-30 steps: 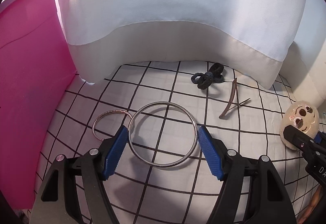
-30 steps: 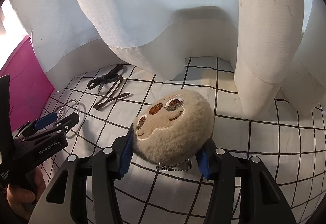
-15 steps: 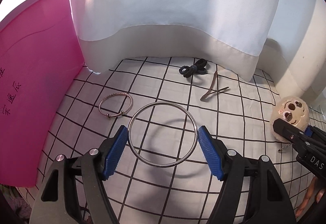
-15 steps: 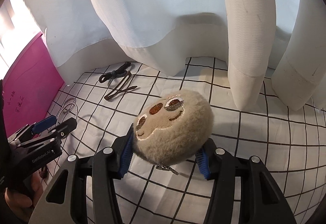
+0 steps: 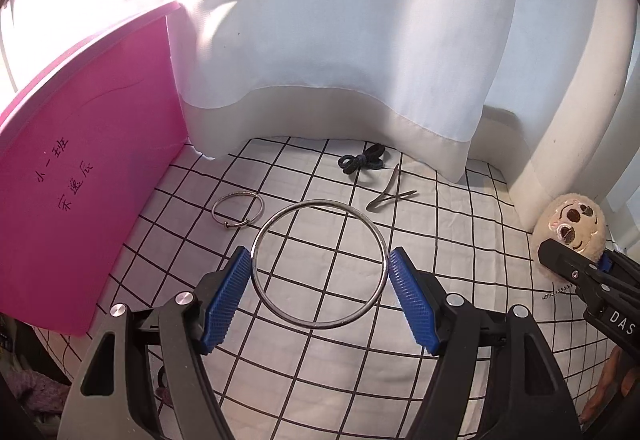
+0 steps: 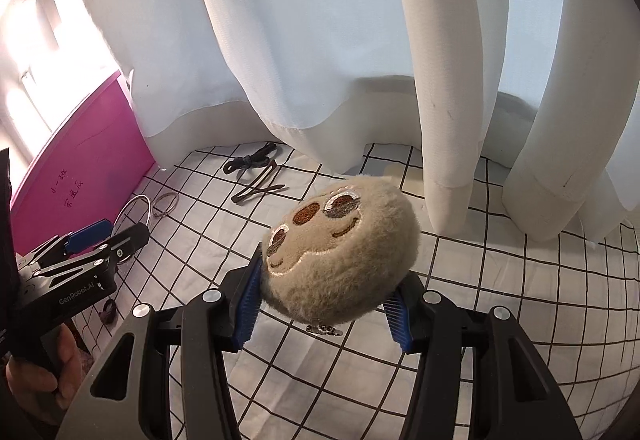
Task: Organize jewelry
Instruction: 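Carry the sloth keychain and silver ring with both tools over the pink basin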
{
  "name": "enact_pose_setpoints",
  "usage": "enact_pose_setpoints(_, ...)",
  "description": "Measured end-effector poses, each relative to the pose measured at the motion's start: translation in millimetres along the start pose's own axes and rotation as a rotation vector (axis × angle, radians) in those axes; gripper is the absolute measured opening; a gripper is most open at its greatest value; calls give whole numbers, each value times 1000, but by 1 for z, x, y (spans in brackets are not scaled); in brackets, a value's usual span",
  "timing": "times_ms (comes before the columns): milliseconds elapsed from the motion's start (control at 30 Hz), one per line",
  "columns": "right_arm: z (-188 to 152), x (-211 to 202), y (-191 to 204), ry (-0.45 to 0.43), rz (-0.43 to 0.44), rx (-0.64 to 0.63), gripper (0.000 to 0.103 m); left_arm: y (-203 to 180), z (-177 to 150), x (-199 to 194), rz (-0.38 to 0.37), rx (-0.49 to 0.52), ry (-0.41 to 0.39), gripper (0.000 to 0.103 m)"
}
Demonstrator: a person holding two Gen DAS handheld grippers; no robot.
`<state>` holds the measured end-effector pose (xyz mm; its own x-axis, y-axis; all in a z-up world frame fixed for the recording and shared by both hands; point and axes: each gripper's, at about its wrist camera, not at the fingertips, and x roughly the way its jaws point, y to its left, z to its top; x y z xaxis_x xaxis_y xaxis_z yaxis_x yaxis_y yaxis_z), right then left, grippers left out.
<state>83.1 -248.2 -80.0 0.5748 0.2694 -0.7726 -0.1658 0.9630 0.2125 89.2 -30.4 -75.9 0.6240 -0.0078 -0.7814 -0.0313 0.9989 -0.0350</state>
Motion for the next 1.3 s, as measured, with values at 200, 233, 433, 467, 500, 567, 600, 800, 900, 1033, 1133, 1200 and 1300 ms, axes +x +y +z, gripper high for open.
enact_pose_setpoints(200, 7, -28, 7, -34, 51, -56, 51, 1, 5, -37, 23, -49, -54, 69)
enact_pose_setpoints(233, 9, -32, 9, -40, 62, -68, 51, 1, 5, -44, 31, -57, -64, 69)
enact_pose_setpoints(433, 27, -55, 27, -85, 152, -140, 51, 9, 9, -89, 90, -113, -120, 69)
enact_pose_setpoints(467, 31, -57, 31, -93, 172, -153, 51, 12, 10, -97, 103, -123, -134, 69)
enact_pose_setpoints(500, 35, -60, 36, -102, 192, -167, 51, 14, 10, -105, 119, -133, -148, 69)
enact_pose_setpoints(567, 42, -64, 48, -120, 231, -199, 51, 20, 12, -120, 150, -152, -173, 69)
enact_pose_setpoints(600, 46, -65, 55, -127, 252, -215, 51, 24, 12, -126, 170, -165, -183, 69)
enact_pose_setpoints(800, 58, -60, 104, -121, 374, -298, 51, 54, 8, -149, 252, -249, -206, 69)
enact_pose_setpoints(900, 66, -63, 128, -113, 422, -319, 51, 75, 9, -155, 277, -281, -211, 69)
enact_pose_setpoints(1033, 82, -63, 170, -132, 460, -368, 51, 107, 19, -166, 300, -312, -244, 69)
enact_pose_setpoints(1133, 97, -59, 201, -150, 481, -370, 51, 135, 30, -173, 316, -321, -258, 69)
enact_pose_setpoints(1200, 109, -54, 221, -154, 502, -358, 51, 155, 39, -175, 323, -321, -261, 69)
enact_pose_setpoints(1300, 123, -43, 252, -158, 520, -358, 51, 186, 50, -176, 336, -326, -275, 69)
